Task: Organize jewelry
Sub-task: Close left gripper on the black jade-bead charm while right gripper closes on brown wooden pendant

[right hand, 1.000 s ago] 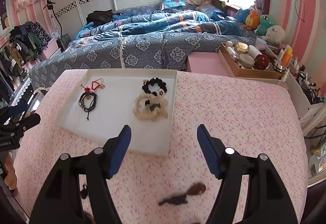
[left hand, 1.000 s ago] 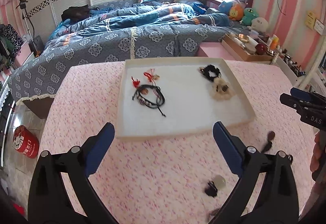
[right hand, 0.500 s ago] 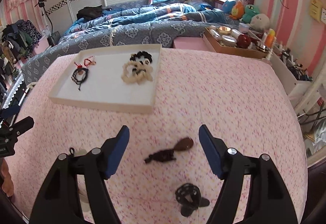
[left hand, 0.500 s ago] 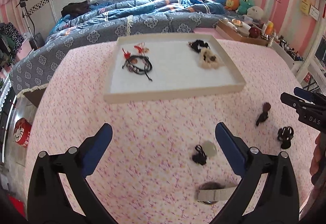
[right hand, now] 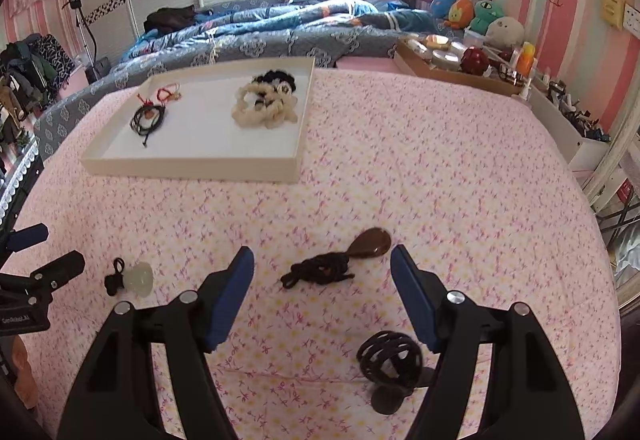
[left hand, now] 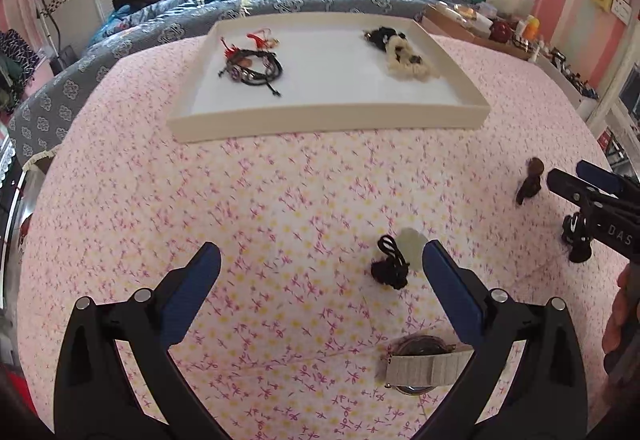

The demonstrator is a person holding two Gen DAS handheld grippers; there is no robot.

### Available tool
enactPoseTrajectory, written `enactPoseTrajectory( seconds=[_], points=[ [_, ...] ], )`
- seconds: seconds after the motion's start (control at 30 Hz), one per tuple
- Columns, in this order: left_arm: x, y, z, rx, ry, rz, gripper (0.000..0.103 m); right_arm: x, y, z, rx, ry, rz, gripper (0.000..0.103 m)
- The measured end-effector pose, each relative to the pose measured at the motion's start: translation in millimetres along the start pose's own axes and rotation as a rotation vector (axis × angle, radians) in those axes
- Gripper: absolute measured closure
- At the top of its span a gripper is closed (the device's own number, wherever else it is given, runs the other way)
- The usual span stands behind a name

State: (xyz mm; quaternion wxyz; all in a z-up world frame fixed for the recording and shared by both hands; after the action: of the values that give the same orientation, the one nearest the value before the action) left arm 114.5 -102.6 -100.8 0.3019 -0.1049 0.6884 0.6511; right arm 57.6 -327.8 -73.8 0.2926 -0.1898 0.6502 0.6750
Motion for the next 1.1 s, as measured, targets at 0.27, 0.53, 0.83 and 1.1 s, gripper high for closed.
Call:
enactPoseTrajectory(
  seconds=[0.27, 0.53, 0.83, 1.1],
  points=[
    [2.2, -9.6, -13.0, 0.049, -0.047, 0.027, 0.011, 6.4, -10.7, 3.7, 0.015, 0.014, 0.047, 0.032],
    [4.9, -23.3, -23.2, 0.114, -0.078, 0.066, 0.037, 2.5, -16.8, 4.0, 0.040, 0.024, 0.060, 0.032],
    [8.4, -34.4, -32.8, 0.133, -0.095, 0.096, 0.054, 5.6, -26.2, 0.6, 0.043, 0.013, 0.084, 0.032],
    [9.5, -33.3, -36.3, 0.183, -0.101, 0.091, 0.076, 9.1, -34.8, 1.2, 0.029, 0.007, 0.109, 0.032]
  ],
)
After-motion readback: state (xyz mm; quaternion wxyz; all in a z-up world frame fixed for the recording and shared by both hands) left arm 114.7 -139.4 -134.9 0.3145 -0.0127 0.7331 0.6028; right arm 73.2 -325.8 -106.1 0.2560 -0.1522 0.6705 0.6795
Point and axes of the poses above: each gripper's, at about its wrist camera, not at the fingertips, and y roughly against the way its jaws point, z to its left, x to its underside, the point moved 5 cm from there along -y, roughly the way its jaws point, and after that the axes turned 4 degrees about -x, right-handed, at the moved point
